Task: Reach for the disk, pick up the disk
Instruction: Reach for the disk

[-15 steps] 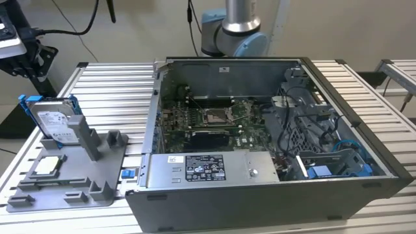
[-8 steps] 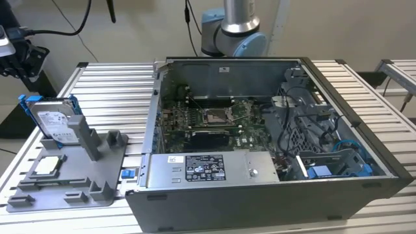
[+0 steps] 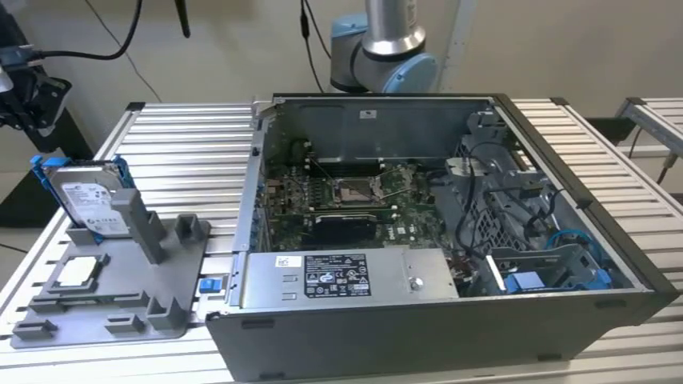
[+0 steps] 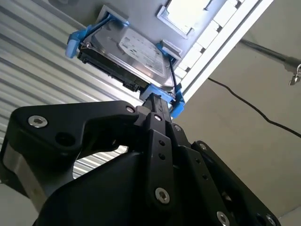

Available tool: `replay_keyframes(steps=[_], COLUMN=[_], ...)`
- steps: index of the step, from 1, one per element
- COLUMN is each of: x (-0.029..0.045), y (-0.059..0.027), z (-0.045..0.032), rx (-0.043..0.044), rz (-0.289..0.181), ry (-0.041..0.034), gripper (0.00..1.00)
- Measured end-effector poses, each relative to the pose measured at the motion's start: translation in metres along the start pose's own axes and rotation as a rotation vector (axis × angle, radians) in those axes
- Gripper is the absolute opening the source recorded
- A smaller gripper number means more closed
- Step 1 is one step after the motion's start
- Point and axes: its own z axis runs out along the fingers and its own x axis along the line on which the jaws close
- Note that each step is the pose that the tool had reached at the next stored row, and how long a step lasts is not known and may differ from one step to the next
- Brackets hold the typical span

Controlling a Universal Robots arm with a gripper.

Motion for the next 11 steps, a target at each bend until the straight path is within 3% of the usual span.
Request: replay_keyframes(steps=[3,11], x=[0.0034,0.0038], y=[-0.0004,-0.0004], z=[0.0001,0.0001], rx=[0.0000,0.0000], rz=[0.000,0.000], ry=[0.0000,-0.0001], gripper=[0.00,0.00])
